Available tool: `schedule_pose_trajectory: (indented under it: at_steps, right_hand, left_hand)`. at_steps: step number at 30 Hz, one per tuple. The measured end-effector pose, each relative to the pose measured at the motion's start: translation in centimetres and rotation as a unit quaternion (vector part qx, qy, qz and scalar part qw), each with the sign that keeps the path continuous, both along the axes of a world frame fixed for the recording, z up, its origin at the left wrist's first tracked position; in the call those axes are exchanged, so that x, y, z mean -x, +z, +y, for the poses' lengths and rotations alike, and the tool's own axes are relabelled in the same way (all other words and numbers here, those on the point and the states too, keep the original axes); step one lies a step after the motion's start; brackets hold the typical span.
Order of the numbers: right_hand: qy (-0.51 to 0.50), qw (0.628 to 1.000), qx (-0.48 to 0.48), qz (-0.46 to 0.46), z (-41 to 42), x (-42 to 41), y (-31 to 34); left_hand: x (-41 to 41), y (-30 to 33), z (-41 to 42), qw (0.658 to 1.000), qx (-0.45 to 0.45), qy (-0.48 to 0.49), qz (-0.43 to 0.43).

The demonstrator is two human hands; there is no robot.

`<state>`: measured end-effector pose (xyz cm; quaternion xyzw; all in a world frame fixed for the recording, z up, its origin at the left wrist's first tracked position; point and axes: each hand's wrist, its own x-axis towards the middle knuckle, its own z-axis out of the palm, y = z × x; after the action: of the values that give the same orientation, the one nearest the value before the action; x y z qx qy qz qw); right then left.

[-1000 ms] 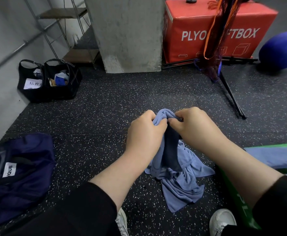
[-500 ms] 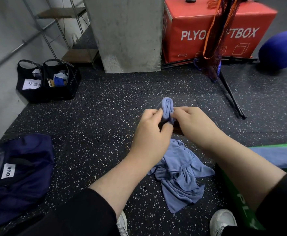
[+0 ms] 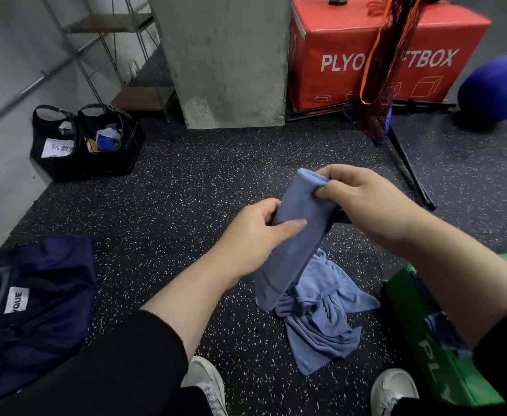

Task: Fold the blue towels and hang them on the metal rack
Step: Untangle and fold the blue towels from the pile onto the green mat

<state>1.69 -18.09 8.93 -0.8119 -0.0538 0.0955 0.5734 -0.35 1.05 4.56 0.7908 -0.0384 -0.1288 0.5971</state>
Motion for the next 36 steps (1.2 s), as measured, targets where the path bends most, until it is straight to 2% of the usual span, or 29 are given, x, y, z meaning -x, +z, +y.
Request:
schedule_pose_trajectory:
  at_steps: [2, 4, 8, 11, 18, 25, 31, 36]
  right_hand:
    - [0.033, 0.998, 0.046, -0.03, -0.3, 0.3, 0.3]
    - [0.026, 0.995, 0.079, -0.061, -0.4, 0.3, 0.3]
    - [-0.005, 0.999, -0.017, -0.039, -1.3, 0.2, 0.4]
    - [-0.04, 0.995, -0.092, -0.004, -2.6, 0.1, 0.5]
    - [-0.111, 0.982, -0.147, 0.034, -5.8, -0.3, 0.0]
    - [-0.172, 0.971, -0.163, 0.043, -8.0, 0.1, -1.1]
    - [-0.197, 0.973, -0.102, 0.064, -12.6, 1.6, -1.2]
    - [-0.25, 0.963, -0.071, 0.068, -19.4, 4.5, -0.6]
  left_hand:
    - [0.4, -0.1, -0.5, 1.0, 0.026, -0.003, 0.011]
    - [0.7, -0.4, -0.9, 0.998, 0.05, -0.018, 0.028]
    - [1.4, -1.0, -1.2, 0.993, 0.041, -0.068, 0.092]
    - [1.9, -1.3, -1.0, 0.99, 0.035, -0.071, 0.12]
    - [2.8, -1.4, 0.2, 0.983, -0.005, -0.08, 0.162]
    - [4.4, -1.8, 1.3, 0.982, -0.039, -0.093, 0.16]
    - [5.1, -0.7, 0.6, 0.988, -0.059, -0.076, 0.119]
    - [4.5, -0.4, -3.8, 0.994, -0.021, -0.044, 0.095]
